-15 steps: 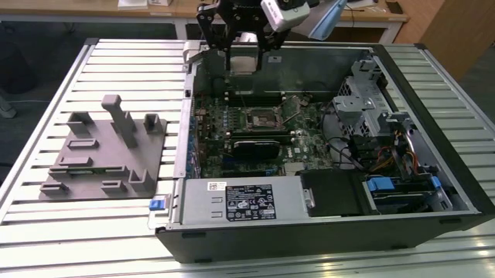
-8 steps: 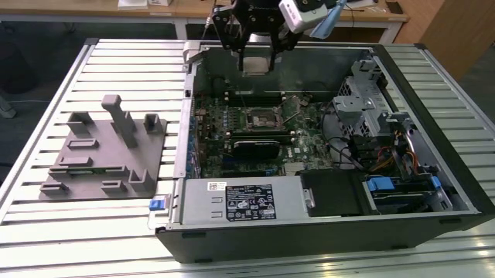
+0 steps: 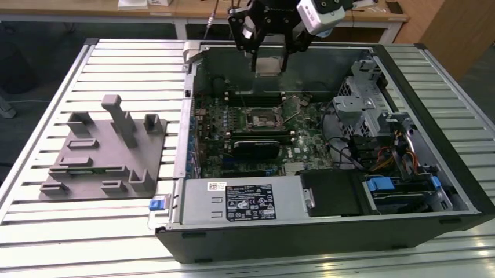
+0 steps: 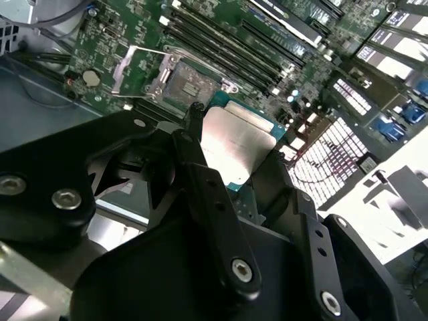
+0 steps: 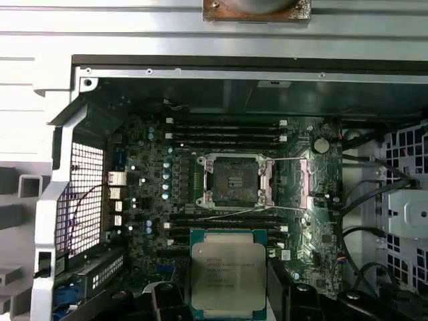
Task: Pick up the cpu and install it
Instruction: 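Place the cpu into insertion slot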
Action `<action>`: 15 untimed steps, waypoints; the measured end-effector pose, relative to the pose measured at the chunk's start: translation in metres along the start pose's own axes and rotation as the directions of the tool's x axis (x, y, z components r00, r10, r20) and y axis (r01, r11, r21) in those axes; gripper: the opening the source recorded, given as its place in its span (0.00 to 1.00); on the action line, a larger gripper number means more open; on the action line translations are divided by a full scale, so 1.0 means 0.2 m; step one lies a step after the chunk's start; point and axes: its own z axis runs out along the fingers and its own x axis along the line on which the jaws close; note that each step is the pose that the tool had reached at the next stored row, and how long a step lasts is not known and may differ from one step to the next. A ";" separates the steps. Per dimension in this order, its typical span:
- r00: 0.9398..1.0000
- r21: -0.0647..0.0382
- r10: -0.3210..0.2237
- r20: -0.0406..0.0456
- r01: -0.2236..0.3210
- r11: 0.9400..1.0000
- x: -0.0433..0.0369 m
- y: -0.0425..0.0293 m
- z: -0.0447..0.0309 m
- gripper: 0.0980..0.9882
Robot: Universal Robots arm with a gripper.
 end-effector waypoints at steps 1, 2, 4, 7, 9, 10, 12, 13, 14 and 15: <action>1.000 0.001 0.001 0.000 -0.001 1.000 -0.003 0.000 0.000 0.50; 1.000 0.002 0.001 0.000 -0.001 1.000 -0.005 0.000 0.000 0.50; 1.000 0.002 0.002 0.000 -0.002 1.000 -0.006 0.000 0.000 0.50; 1.000 0.002 0.015 0.001 -0.015 1.000 -0.010 0.000 0.000 0.50; 0.999 0.002 0.038 0.003 -0.038 0.999 -0.010 0.001 0.001 0.50; 0.999 0.002 0.053 0.004 -0.053 0.999 -0.010 0.001 0.002 0.50; 0.996 0.001 0.088 0.007 -0.088 0.996 -0.010 0.001 0.003 0.50; 0.995 0.001 0.104 0.008 -0.104 0.995 -0.010 0.001 0.004 0.50; 0.993 0.000 0.120 0.009 -0.120 0.993 -0.010 0.001 0.005 0.50; 0.991 0.000 0.135 0.011 -0.135 0.991 -0.010 0.001 0.006 0.50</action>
